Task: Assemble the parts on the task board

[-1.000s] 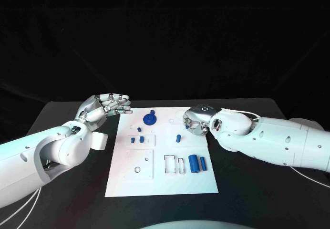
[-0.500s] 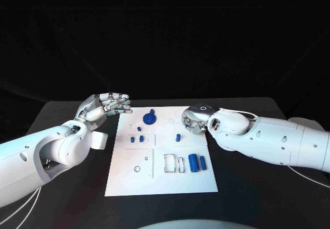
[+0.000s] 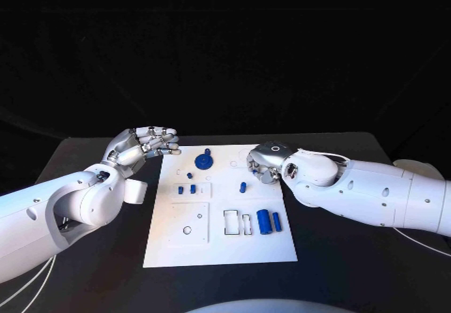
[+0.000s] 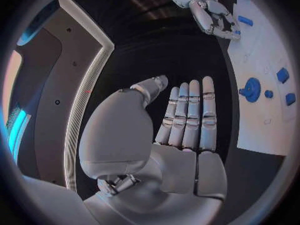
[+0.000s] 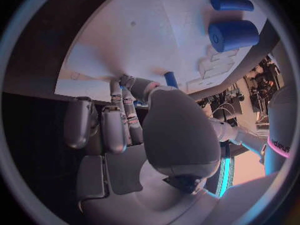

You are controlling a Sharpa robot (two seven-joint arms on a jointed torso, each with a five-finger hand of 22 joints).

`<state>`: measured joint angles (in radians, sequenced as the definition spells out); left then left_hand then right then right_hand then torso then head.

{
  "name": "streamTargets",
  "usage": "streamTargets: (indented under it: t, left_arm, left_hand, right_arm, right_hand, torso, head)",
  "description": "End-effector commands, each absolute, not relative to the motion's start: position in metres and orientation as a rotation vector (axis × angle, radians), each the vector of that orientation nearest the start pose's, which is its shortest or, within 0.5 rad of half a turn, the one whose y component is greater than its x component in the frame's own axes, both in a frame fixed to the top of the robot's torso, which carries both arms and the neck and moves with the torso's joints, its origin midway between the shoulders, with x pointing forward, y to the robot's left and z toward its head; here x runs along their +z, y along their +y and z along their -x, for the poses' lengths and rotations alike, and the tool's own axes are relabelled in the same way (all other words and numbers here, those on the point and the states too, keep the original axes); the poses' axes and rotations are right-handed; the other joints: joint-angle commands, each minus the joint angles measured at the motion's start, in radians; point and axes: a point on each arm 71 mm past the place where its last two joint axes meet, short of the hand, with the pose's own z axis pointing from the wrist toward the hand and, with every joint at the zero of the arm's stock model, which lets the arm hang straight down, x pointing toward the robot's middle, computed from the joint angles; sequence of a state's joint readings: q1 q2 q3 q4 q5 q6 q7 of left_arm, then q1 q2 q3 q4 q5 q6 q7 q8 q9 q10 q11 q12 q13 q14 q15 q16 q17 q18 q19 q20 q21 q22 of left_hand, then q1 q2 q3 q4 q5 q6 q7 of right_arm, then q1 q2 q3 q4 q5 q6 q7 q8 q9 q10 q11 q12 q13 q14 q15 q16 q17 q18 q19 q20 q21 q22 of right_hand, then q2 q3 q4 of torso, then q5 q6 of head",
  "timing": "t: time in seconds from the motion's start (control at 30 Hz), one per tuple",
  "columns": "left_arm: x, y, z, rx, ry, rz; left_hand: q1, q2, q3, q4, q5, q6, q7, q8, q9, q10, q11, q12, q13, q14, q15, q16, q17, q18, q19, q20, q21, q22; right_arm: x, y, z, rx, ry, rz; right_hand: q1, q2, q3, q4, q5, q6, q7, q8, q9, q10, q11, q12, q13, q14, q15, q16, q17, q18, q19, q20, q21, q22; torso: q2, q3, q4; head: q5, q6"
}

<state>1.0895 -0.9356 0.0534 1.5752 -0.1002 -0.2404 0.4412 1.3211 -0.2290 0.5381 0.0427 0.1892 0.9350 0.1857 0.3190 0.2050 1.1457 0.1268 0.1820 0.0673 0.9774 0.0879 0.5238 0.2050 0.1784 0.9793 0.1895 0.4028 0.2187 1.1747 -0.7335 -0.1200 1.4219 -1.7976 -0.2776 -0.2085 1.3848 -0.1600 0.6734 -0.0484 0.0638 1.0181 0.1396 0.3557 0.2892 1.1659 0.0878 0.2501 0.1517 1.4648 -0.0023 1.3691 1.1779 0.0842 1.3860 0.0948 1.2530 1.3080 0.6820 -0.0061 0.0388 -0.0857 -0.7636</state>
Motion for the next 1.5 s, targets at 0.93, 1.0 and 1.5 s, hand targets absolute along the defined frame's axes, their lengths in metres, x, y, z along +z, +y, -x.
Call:
streamTargets:
  t: [0.93,1.0,1.5]
  left_arm:
    - [-0.187,0.235,-0.47,-1.604,1.409,1.049]
    - [-0.187,0.235,-0.47,-1.604,1.409,1.05]
    - [-0.188,0.233,-0.47,-1.605,1.408,1.051]
  left_hand:
    - [0.01,0.001,0.0,-0.009,0.007,-0.004,0.014,-0.014,-0.004,-0.008,0.012,-0.018,0.001,0.004,0.006,-0.02,0.004,0.001,0.007,0.001,-0.018,-0.008]
    - [0.01,0.001,0.0,-0.009,0.007,-0.004,0.014,-0.014,-0.004,-0.008,0.012,-0.018,0.001,0.004,0.006,-0.02,0.004,0.001,0.007,0.001,-0.018,-0.008]
    - [0.009,0.001,0.0,-0.009,0.007,-0.004,0.015,-0.015,-0.004,-0.009,0.012,-0.019,0.001,0.004,0.007,-0.022,0.004,0.001,0.007,0.001,-0.02,-0.009]
  right_arm:
    - [-0.211,-0.179,-0.468,0.464,1.522,0.393]
    - [-0.208,-0.178,-0.465,0.479,1.51,0.387]
    - [-0.193,-0.136,-0.433,0.684,1.44,0.379]
  right_hand:
    - [-0.015,0.021,0.002,-0.001,0.001,0.01,0.002,0.002,0.004,0.027,-0.021,0.001,0.003,0.025,-0.008,-0.006,-0.006,-0.011,0.015,-0.001,0.021,0.077]
    - [-0.016,0.021,0.002,-0.001,0.001,0.01,0.001,0.002,0.004,0.027,-0.021,0.001,0.003,0.025,-0.009,-0.006,-0.006,-0.012,0.016,-0.001,0.023,0.079]
    - [-0.018,0.02,0.002,-0.002,0.0,0.01,0.001,0.002,0.005,0.027,-0.022,0.0,0.003,0.025,-0.009,-0.006,-0.005,-0.013,0.018,-0.001,0.027,0.081]
  torso:
    - [-0.002,-0.0013,0.0007]
    - [-0.002,-0.001,-0.0001]
    - [0.0,-0.0006,-0.0005]
  head:
    - [0.018,0.006]
    - [0.021,0.007]
    - [0.065,0.011]
